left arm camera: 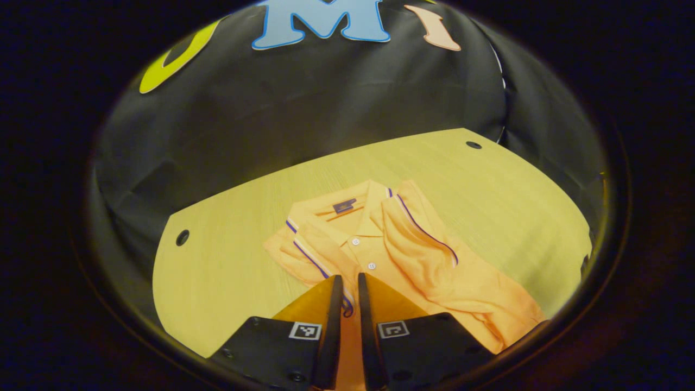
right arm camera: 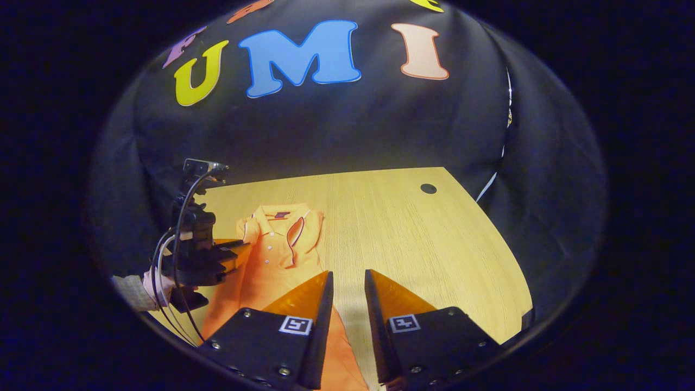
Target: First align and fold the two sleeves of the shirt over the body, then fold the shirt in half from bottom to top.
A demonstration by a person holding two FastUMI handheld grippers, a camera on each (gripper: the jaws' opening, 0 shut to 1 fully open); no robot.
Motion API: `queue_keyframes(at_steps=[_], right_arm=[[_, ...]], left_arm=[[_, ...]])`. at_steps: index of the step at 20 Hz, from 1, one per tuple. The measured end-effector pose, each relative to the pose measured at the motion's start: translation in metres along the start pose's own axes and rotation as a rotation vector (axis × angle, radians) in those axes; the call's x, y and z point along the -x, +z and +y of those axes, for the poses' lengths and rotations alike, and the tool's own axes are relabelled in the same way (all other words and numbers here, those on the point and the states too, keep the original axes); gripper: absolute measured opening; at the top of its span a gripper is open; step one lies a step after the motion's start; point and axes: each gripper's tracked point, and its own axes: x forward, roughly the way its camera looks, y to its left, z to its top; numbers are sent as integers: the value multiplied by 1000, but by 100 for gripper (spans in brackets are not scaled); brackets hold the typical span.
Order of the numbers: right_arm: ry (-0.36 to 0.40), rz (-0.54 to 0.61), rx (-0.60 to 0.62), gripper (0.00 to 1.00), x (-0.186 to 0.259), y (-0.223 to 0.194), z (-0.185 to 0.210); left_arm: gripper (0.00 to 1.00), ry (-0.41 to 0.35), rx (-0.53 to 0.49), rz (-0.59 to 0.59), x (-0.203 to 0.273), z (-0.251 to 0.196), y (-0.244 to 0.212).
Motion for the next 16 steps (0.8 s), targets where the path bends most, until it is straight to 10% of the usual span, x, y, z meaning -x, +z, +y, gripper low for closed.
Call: queue_keyframes(at_steps=[4, 5, 16], right_arm=[[-10, 19, -15, 37, -2, -10, -8], [-10, 27, -14, 37, -3, -14, -7], [50, 218, 61, 39, -6, -107, -1]], left_arm=[[55, -5, 16, 2, 5, 2, -2], [40, -3, 23, 0, 8, 5, -1], [60, -1, 117, 29, 94, 37, -66]])
